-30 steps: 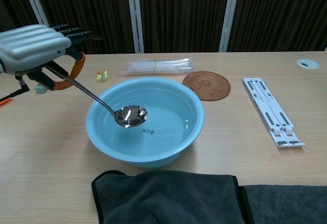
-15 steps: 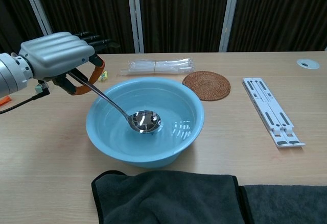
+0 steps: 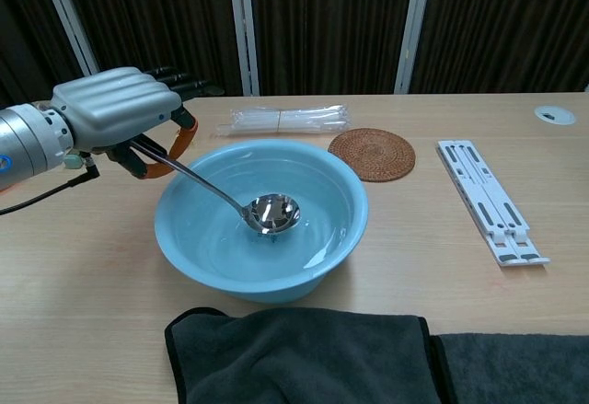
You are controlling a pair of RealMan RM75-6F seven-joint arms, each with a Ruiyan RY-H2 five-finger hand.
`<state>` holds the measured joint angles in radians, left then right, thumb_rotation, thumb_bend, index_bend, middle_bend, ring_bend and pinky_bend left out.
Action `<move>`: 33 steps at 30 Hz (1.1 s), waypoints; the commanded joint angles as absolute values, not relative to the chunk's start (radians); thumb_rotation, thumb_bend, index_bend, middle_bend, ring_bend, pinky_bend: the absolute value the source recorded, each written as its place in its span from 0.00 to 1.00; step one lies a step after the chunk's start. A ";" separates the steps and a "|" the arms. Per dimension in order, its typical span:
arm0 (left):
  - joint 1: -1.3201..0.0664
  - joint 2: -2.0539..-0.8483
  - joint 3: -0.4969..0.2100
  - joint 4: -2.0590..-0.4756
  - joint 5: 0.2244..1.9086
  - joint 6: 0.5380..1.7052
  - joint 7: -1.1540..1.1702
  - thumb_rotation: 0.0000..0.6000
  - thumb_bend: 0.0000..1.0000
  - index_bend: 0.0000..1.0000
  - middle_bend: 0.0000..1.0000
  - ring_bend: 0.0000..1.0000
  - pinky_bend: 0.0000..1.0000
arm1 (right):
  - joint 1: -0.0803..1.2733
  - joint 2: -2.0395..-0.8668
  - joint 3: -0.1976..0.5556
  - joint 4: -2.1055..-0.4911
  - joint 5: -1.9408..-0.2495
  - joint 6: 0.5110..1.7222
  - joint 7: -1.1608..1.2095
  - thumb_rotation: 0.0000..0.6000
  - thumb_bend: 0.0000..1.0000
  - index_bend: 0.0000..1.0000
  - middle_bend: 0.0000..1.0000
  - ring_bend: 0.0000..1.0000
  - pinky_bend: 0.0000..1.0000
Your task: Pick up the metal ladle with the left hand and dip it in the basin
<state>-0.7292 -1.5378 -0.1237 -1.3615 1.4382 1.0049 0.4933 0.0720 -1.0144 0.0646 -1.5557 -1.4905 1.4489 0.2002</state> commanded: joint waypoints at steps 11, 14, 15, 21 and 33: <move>-0.755 -1.567 -0.121 -1.333 1.394 0.967 0.508 1.00 0.47 0.63 0.00 0.00 0.00 | 0.071 -1.013 0.065 -1.553 -1.497 1.456 0.211 1.00 0.00 0.00 0.00 0.00 0.00; -0.761 -1.575 -0.122 -1.325 1.384 0.958 0.510 1.00 0.47 0.63 0.00 0.00 0.00 | 0.069 -1.013 0.065 -1.551 -1.498 1.460 0.214 1.00 0.00 0.00 0.00 0.00 0.00; -0.763 -1.578 -0.122 -1.323 1.381 0.956 0.511 1.00 0.47 0.63 0.00 0.00 0.00 | 0.069 -1.014 0.065 -1.552 -1.499 1.461 0.213 1.00 0.00 0.00 0.00 0.00 0.00; -0.774 -1.588 -0.126 -1.320 1.369 0.952 0.522 1.00 0.47 0.63 0.00 0.00 0.00 | 0.068 -1.012 0.066 -1.551 -1.498 1.463 0.219 1.00 0.00 0.00 0.00 0.00 0.00; -0.779 -1.588 -0.123 -1.339 1.363 0.971 0.542 1.00 0.47 0.63 0.00 0.00 0.00 | 0.066 -1.009 0.065 -1.548 -1.500 1.465 0.228 1.00 0.00 0.00 0.00 0.00 0.00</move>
